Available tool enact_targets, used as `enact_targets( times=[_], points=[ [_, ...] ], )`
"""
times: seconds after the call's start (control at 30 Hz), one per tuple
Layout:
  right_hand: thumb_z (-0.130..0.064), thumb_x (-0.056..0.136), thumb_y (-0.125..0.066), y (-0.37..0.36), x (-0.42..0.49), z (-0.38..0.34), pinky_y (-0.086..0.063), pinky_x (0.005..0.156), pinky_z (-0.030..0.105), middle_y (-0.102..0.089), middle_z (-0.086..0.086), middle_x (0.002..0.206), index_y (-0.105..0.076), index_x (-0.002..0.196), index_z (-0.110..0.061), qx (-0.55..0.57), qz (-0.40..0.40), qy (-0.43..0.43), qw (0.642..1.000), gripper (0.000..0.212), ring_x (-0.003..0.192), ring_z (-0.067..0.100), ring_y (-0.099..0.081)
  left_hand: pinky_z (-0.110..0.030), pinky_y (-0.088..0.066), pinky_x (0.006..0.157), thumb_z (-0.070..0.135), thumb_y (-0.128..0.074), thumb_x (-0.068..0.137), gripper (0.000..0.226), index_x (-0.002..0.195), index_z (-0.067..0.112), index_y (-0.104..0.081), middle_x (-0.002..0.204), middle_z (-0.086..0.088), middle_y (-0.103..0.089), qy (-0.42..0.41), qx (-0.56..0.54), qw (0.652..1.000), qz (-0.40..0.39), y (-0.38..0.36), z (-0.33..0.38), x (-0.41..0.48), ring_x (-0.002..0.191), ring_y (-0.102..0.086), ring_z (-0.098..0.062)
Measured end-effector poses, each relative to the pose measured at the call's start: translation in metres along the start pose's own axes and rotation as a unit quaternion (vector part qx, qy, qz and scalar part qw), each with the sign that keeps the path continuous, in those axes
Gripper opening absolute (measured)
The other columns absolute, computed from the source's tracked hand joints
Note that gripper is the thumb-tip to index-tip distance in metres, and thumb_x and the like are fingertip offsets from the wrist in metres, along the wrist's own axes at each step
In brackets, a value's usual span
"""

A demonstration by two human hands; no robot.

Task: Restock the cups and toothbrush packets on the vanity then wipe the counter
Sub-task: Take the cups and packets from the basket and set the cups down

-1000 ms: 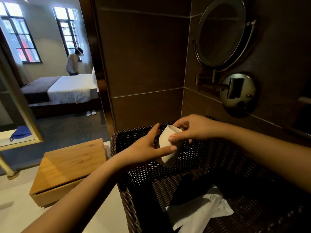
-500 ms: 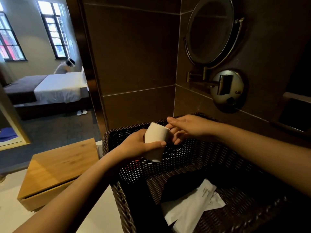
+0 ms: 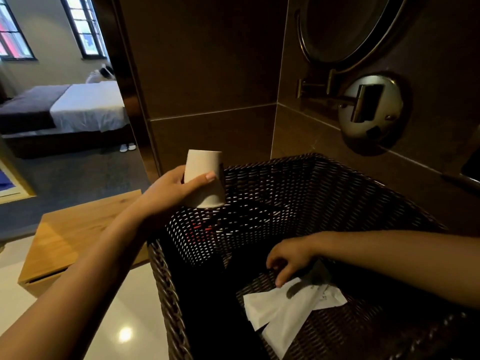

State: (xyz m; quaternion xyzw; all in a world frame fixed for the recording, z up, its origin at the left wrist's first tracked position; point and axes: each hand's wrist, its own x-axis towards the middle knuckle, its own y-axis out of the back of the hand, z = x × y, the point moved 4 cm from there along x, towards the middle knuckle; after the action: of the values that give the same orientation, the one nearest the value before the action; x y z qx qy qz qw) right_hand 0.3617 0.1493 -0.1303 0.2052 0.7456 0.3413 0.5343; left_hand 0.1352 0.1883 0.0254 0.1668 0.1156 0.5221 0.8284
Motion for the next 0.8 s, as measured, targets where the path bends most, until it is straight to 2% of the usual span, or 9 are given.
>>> enact_targets(
  times=[0.1, 0.23, 0.33, 0.43, 0.57, 0.63, 0.73, 0.8],
  points=[
    [-0.05, 0.078, -0.066, -0.017, 0.017, 0.009, -0.042, 0.104, 0.038, -0.049, 0.007, 0.134, -0.047, 0.132, -0.014, -0.029, -0.022, 0.006, 0.999, 0.067, 0.121, 0.025, -0.048, -0.008, -0.047, 0.051, 0.039, -0.055, 0.082, 0.014, 0.09, 0.027, -0.055, 0.086, 0.004, -0.064, 0.025, 0.006, 1.0, -0.008, 0.0, -0.005, 0.004, 0.062, -0.064, 0.0],
    [-0.049, 0.075, -0.07, -0.035, 0.03, 0.018, -0.039, 0.106, 0.04, -0.04, 0.007, 0.136, -0.043, 0.131, -0.015, -0.05, -0.054, 0.013, 0.997, 0.071, 0.124, 0.026, -0.041, -0.01, -0.048, 0.051, 0.043, -0.056, 0.078, 0.029, 0.095, 0.02, -0.058, 0.088, -0.001, -0.065, 0.046, -0.024, 0.999, 0.009, 0.003, -0.006, 0.006, 0.064, -0.065, -0.002],
    [-0.04, 0.071, -0.077, -0.044, 0.034, 0.02, -0.04, 0.103, 0.039, -0.036, 0.007, 0.132, -0.042, 0.125, -0.013, -0.054, -0.043, 0.022, 0.997, 0.069, 0.12, 0.024, -0.039, -0.025, -0.048, 0.077, 0.053, -0.057, 0.065, 0.059, 0.108, 0.013, -0.059, 0.106, -0.011, -0.066, 0.066, -0.046, 0.997, 0.016, 0.005, -0.009, 0.007, 0.093, -0.063, -0.02],
    [-0.041, 0.068, -0.078, -0.051, 0.039, 0.027, -0.044, 0.097, 0.04, -0.039, 0.001, 0.119, -0.043, 0.112, -0.018, -0.049, -0.019, 0.02, 0.998, 0.061, 0.113, 0.022, -0.041, -0.033, -0.045, 0.089, 0.058, -0.064, 0.058, 0.069, 0.109, 0.012, -0.059, 0.116, -0.017, -0.063, 0.079, -0.095, 0.992, 0.023, 0.003, -0.01, 0.006, 0.105, -0.06, -0.029],
    [-0.044, 0.066, -0.077, -0.057, 0.041, 0.031, -0.049, 0.089, 0.042, -0.041, -0.003, 0.104, -0.041, 0.094, -0.024, -0.047, -0.015, 0.018, 0.999, 0.049, 0.102, 0.025, -0.051, -0.034, -0.045, 0.09, 0.071, -0.072, 0.038, 0.095, 0.11, 0.011, -0.059, 0.114, -0.016, -0.064, 0.079, -0.088, 0.992, 0.033, 0.007, -0.012, 0.008, 0.1, -0.061, -0.027],
    [-0.044, 0.068, -0.075, -0.058, 0.041, 0.03, -0.049, 0.085, 0.04, -0.042, -0.002, 0.101, -0.041, 0.091, -0.023, -0.066, -0.021, 0.019, 0.997, 0.046, 0.1, 0.027, -0.052, -0.03, -0.048, 0.082, 0.075, -0.073, 0.023, 0.107, 0.109, 0.013, -0.06, 0.107, -0.012, -0.066, 0.075, -0.081, 0.994, 0.027, 0.008, -0.013, 0.009, 0.09, -0.063, -0.02],
    [-0.038, 0.072, -0.074, -0.059, 0.044, 0.028, -0.046, 0.078, 0.039, -0.048, 0.001, 0.096, -0.042, 0.09, -0.021, -0.064, -0.035, 0.022, 0.997, 0.041, 0.097, 0.029, -0.054, -0.019, -0.047, 0.063, 0.073, -0.073, 0.029, 0.103, 0.11, 0.011, -0.061, 0.101, -0.01, -0.066, 0.065, -0.096, 0.993, 0.02, 0.006, -0.013, 0.011, 0.072, -0.062, -0.009],
    [-0.035, 0.073, -0.074, -0.058, 0.044, 0.027, -0.043, 0.073, 0.036, -0.049, 0.0, 0.091, -0.043, 0.088, -0.019, -0.057, -0.036, 0.025, 0.997, 0.038, 0.091, 0.027, -0.053, -0.019, -0.048, 0.065, 0.072, -0.074, 0.031, 0.101, 0.11, 0.01, -0.061, 0.102, -0.01, -0.068, 0.069, -0.101, 0.992, 0.022, 0.007, -0.015, 0.012, 0.075, -0.064, -0.009]
  ],
)
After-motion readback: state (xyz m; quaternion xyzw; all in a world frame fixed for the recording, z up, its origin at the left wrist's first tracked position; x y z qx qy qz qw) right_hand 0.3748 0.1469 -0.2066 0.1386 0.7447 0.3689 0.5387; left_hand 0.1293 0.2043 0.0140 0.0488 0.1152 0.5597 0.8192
